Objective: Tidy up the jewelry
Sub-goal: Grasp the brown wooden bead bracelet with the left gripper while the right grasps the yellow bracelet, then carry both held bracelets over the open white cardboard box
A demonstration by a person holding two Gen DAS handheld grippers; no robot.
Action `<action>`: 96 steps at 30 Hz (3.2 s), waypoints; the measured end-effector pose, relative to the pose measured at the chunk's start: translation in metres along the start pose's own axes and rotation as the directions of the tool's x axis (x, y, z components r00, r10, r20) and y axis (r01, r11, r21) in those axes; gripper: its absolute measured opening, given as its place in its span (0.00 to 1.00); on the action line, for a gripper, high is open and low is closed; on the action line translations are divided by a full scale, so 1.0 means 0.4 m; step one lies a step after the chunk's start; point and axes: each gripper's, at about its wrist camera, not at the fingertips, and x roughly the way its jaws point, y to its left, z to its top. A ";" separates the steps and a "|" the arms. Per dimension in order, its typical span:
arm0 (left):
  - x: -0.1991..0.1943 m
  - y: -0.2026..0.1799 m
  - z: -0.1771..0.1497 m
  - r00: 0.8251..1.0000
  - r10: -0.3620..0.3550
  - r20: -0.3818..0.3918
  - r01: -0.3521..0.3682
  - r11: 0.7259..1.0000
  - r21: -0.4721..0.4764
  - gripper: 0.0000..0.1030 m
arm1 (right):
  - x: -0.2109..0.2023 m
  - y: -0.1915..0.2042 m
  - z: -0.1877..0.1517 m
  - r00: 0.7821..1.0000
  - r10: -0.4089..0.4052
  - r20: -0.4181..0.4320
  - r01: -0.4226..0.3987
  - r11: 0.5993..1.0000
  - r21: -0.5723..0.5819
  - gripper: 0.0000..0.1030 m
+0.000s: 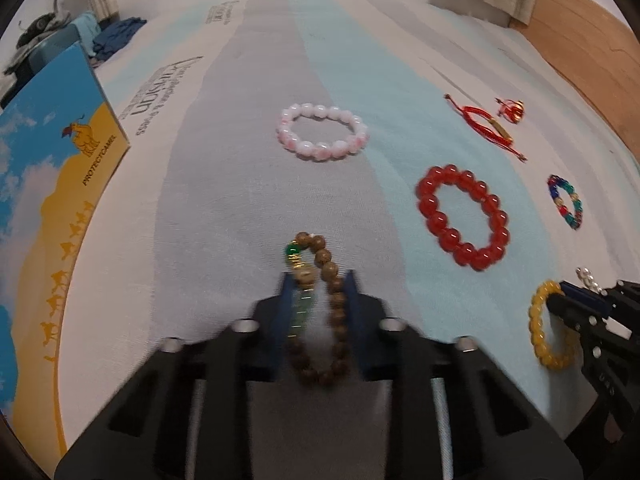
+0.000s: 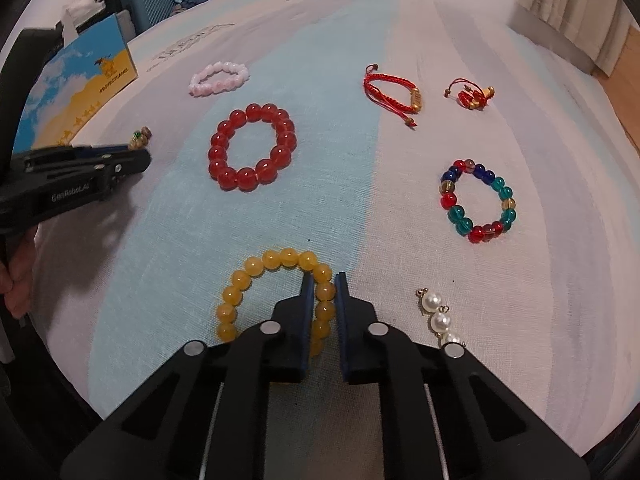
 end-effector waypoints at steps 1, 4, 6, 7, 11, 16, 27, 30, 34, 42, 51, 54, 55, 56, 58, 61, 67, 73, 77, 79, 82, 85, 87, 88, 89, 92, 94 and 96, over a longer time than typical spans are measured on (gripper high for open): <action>-0.002 -0.001 -0.002 1.000 -0.004 0.000 0.004 1.000 0.001 0.09 | -0.001 -0.003 0.001 1.000 0.007 -0.001 -0.007 1.000 0.010 0.09; -0.010 0.003 -0.007 1.000 -0.026 -0.002 0.026 1.000 -0.011 0.09 | -0.007 -0.007 -0.001 1.000 0.015 0.000 -0.015 1.000 0.019 0.09; -0.018 0.004 -0.011 0.999 -0.037 -0.001 0.037 0.999 -0.015 0.09 | -0.013 -0.007 0.000 1.000 0.021 0.005 -0.021 1.000 0.020 0.09; -0.022 0.004 -0.013 0.999 -0.038 -0.001 0.038 0.999 -0.016 0.09 | -0.017 -0.007 0.000 1.000 0.026 0.009 -0.027 0.999 0.023 0.09; -0.043 -0.004 -0.012 0.999 -0.043 0.007 0.043 0.999 -0.011 0.09 | -0.038 -0.008 0.006 0.999 0.044 0.023 -0.045 0.998 0.034 0.09; -0.076 -0.017 -0.006 0.999 -0.046 0.017 0.046 0.999 -0.007 0.09 | -0.071 -0.007 0.009 0.997 0.055 0.048 -0.057 0.997 0.048 0.09; -0.148 -0.035 -0.019 0.998 -0.049 0.024 0.049 0.999 -0.004 0.09 | -0.151 0.007 0.026 0.994 0.059 0.093 -0.064 0.997 0.049 0.09; -0.171 -0.030 -0.016 0.998 -0.054 0.026 0.054 0.998 -0.010 0.09 | -0.173 0.012 0.030 0.993 0.058 0.099 -0.063 0.997 0.049 0.09; -0.201 -0.022 -0.010 0.999 -0.048 0.026 0.048 0.999 -0.013 0.09 | -0.196 0.020 0.039 0.993 0.059 0.103 -0.065 0.997 0.051 0.09; -0.246 -0.001 -0.001 0.997 -0.080 0.005 0.080 0.996 -0.032 0.09 | -0.241 0.046 0.074 0.991 0.079 0.108 -0.084 0.995 0.045 0.09; -0.301 0.039 0.009 0.996 -0.084 -0.033 0.083 0.996 -0.040 0.09 | -0.286 0.097 0.135 0.987 0.142 0.075 -0.144 0.989 0.022 0.09; -0.315 0.057 0.014 0.994 -0.096 -0.043 0.094 0.994 -0.051 0.09 | -0.300 0.120 0.158 0.985 0.159 0.065 -0.160 0.987 0.016 0.09; -0.322 0.065 0.016 0.994 -0.096 -0.044 0.094 0.994 -0.056 0.09 | -0.306 0.129 0.167 0.984 0.165 0.064 -0.166 0.986 0.011 0.09; -0.329 0.072 0.019 0.995 -0.094 -0.044 0.091 0.994 -0.059 0.09 | -0.312 0.137 0.173 0.984 0.165 0.065 -0.166 0.986 0.006 0.09; -0.344 0.087 0.024 0.996 -0.085 -0.037 0.083 0.995 -0.063 0.09 | -0.327 0.157 0.191 0.983 0.171 0.070 -0.171 0.985 -0.005 0.09; -0.369 0.110 0.033 0.996 -0.079 -0.028 0.077 0.995 -0.070 0.09 | -0.347 0.186 0.216 0.981 0.178 0.075 -0.177 0.984 -0.021 0.09; -0.427 0.168 0.049 0.999 -0.052 -0.006 0.051 0.995 -0.084 0.09 | -0.374 0.257 0.260 0.978 0.192 0.083 -0.187 0.980 -0.066 0.09; -0.496 0.249 0.061 1.000 -0.003 0.022 0.005 0.995 -0.103 0.10 | -0.401 0.345 0.302 0.974 0.201 0.100 -0.189 0.975 -0.118 0.09; -0.534 0.306 0.066 0.999 0.030 0.029 -0.026 0.992 -0.123 0.10 | -0.420 0.402 0.329 0.970 0.219 0.108 -0.202 0.968 -0.147 0.09; -0.553 0.336 0.066 0.999 0.044 0.030 -0.040 0.990 -0.134 0.10 | -0.436 0.435 0.348 0.967 0.227 0.118 -0.207 0.965 -0.164 0.09; -0.579 0.379 0.063 0.997 0.070 0.028 -0.065 0.987 -0.149 0.10 | -0.458 0.481 0.375 0.962 0.238 0.133 -0.211 0.959 -0.188 0.09; -0.598 0.418 0.060 0.996 0.089 0.025 -0.084 0.983 -0.165 0.10 | -0.479 0.533 0.399 0.957 0.253 0.139 -0.220 0.951 -0.215 0.09; -0.610 0.449 0.053 0.995 0.094 0.021 -0.089 0.979 -0.184 0.10 | -0.489 0.576 0.414 0.953 0.267 0.140 -0.228 0.943 -0.241 0.09; -0.613 0.459 0.049 0.995 0.097 0.019 -0.091 0.978 -0.190 0.10 | -0.492 0.597 0.421 0.951 0.276 0.140 -0.235 0.938 -0.253 0.09; -0.615 0.473 0.045 0.995 0.098 0.015 -0.093 0.976 -0.199 0.10 | -0.494 0.621 0.427 0.949 0.285 0.138 -0.241 0.933 -0.267 0.09; -0.608 0.508 0.031 0.994 0.105 -0.007 -0.104 0.971 -0.217 0.10 | -0.487 0.685 0.441 0.945 0.306 0.117 -0.260 0.917 -0.301 0.09; -0.604 0.534 0.020 0.994 0.106 -0.026 -0.109 0.968 -0.226 0.10 | -0.475 0.725 0.449 0.944 0.314 0.097 -0.269 0.908 -0.322 0.09; -0.597 0.561 0.011 0.993 0.109 -0.045 -0.117 0.964 -0.239 0.10 | -0.457 0.759 0.457 0.945 0.321 0.072 -0.279 0.899 -0.338 0.09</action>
